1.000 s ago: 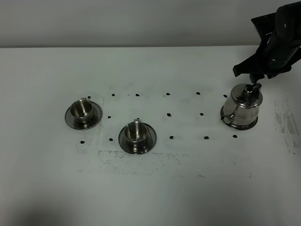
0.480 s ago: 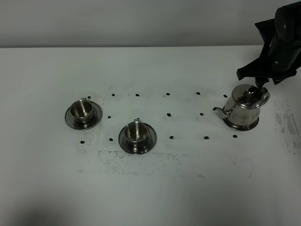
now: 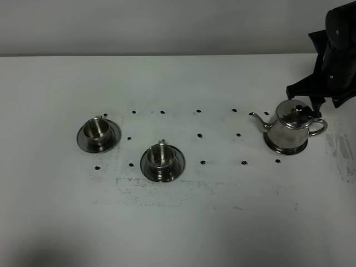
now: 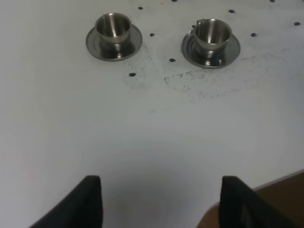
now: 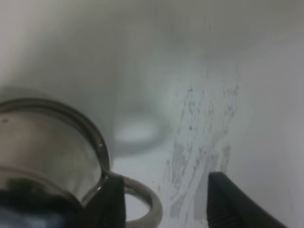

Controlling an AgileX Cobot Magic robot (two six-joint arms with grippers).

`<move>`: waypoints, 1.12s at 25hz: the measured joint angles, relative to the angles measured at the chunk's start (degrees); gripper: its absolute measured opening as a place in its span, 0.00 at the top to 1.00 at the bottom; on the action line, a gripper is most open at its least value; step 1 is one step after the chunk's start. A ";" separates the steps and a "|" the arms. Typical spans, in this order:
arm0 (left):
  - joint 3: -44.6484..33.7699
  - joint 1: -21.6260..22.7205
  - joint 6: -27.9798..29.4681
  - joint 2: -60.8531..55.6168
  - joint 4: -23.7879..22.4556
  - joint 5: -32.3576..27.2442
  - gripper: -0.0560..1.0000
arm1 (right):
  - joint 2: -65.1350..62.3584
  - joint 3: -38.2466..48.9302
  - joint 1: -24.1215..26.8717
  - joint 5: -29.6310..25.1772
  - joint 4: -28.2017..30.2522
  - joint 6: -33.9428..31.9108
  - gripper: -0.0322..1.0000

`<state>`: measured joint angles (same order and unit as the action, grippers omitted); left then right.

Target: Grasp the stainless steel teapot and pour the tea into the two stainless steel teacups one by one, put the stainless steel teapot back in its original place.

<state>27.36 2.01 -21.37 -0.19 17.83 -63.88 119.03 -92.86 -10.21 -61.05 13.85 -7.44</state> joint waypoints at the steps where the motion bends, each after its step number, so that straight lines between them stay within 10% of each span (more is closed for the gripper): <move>1: 0.00 0.00 0.00 0.00 0.00 0.00 0.45 | 0.00 0.00 0.00 -0.59 0.02 -0.05 0.60; 28: 0.00 0.00 0.00 0.00 0.00 0.00 0.45 | 0.00 0.00 0.10 -8.65 -2.53 3.85 0.63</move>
<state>27.36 2.01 -21.37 -0.19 17.83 -63.88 119.03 -92.86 -10.11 -69.70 11.32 -3.59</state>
